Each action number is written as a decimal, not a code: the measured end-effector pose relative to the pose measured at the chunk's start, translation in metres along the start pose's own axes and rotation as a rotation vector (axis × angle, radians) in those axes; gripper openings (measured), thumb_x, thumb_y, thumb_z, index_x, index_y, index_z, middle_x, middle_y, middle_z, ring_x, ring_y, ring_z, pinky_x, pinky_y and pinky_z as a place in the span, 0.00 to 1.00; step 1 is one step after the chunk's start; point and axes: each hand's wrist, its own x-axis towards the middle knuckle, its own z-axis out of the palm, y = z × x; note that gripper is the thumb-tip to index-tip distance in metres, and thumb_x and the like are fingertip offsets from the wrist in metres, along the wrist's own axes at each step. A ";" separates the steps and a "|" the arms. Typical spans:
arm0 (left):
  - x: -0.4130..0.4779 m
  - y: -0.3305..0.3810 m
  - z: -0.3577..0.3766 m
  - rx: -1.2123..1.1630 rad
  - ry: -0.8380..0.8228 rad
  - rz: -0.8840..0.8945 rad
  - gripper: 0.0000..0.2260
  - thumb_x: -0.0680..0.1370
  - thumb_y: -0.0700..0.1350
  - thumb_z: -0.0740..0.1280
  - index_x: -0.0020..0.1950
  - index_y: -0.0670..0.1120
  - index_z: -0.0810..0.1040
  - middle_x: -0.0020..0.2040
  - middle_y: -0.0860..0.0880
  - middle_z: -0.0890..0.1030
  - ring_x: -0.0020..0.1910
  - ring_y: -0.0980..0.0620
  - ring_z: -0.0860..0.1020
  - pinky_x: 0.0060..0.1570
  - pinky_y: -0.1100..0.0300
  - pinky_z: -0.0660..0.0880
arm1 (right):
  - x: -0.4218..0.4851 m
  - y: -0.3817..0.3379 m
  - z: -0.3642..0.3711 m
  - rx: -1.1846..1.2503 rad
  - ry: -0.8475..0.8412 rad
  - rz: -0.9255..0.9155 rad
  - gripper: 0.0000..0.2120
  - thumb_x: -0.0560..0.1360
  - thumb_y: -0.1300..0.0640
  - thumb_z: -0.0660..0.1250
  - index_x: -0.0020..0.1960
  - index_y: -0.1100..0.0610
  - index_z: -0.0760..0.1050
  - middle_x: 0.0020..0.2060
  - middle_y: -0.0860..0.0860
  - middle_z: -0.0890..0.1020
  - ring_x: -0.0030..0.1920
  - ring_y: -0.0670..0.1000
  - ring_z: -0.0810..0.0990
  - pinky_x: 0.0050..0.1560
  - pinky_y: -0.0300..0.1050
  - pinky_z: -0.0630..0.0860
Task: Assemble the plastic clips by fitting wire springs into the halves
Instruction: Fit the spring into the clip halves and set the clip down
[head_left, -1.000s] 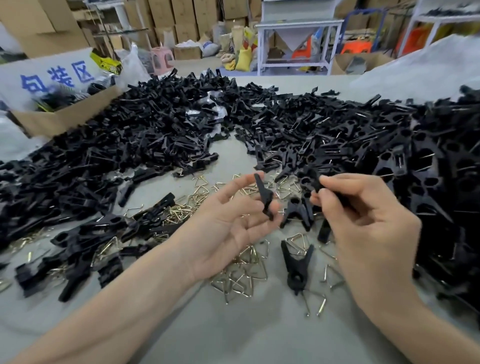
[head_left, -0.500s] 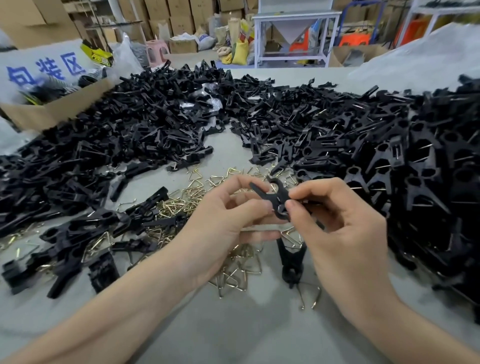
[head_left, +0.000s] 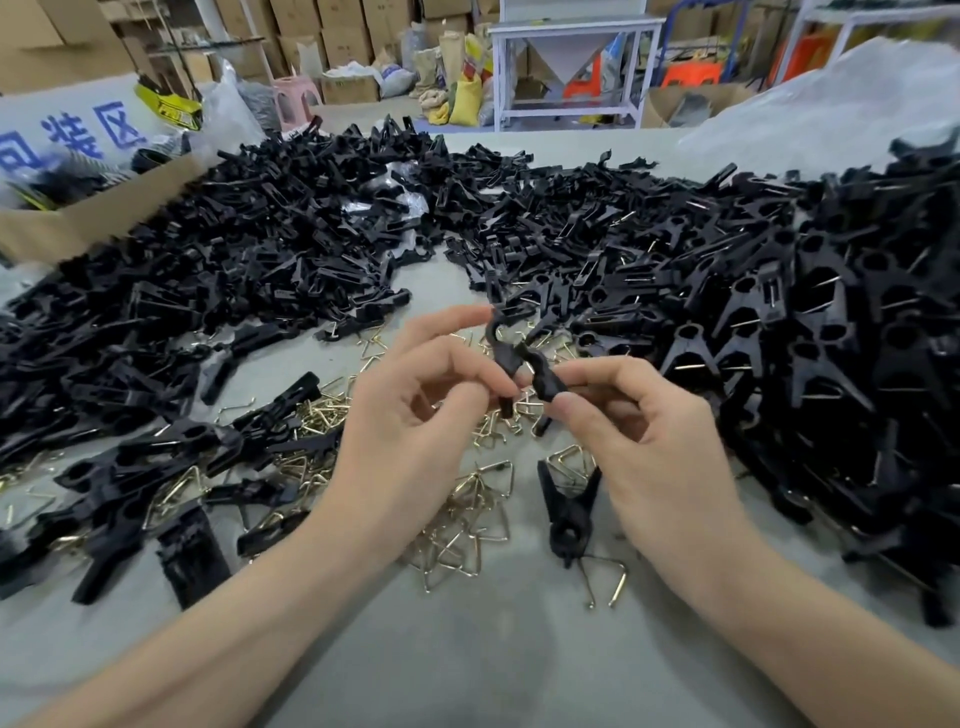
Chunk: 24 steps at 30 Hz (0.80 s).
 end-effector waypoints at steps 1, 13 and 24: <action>0.001 -0.001 -0.001 -0.026 0.005 -0.028 0.12 0.72 0.37 0.64 0.37 0.52 0.83 0.56 0.59 0.80 0.53 0.54 0.82 0.52 0.55 0.79 | 0.000 0.000 -0.001 0.021 -0.003 0.006 0.10 0.74 0.64 0.69 0.46 0.48 0.79 0.42 0.48 0.82 0.40 0.41 0.79 0.42 0.30 0.73; 0.003 -0.007 0.000 0.035 -0.051 -0.140 0.10 0.72 0.41 0.74 0.43 0.50 0.74 0.39 0.55 0.84 0.38 0.57 0.82 0.40 0.66 0.76 | 0.001 0.002 -0.003 0.106 -0.023 0.005 0.10 0.70 0.63 0.73 0.48 0.51 0.80 0.40 0.49 0.85 0.43 0.48 0.83 0.47 0.38 0.77; 0.004 -0.005 -0.001 -0.175 -0.126 -0.245 0.13 0.72 0.39 0.73 0.52 0.52 0.78 0.43 0.51 0.85 0.39 0.55 0.80 0.39 0.62 0.77 | 0.000 0.002 -0.003 0.108 -0.032 0.004 0.07 0.70 0.62 0.73 0.45 0.51 0.82 0.39 0.49 0.85 0.41 0.46 0.81 0.44 0.34 0.76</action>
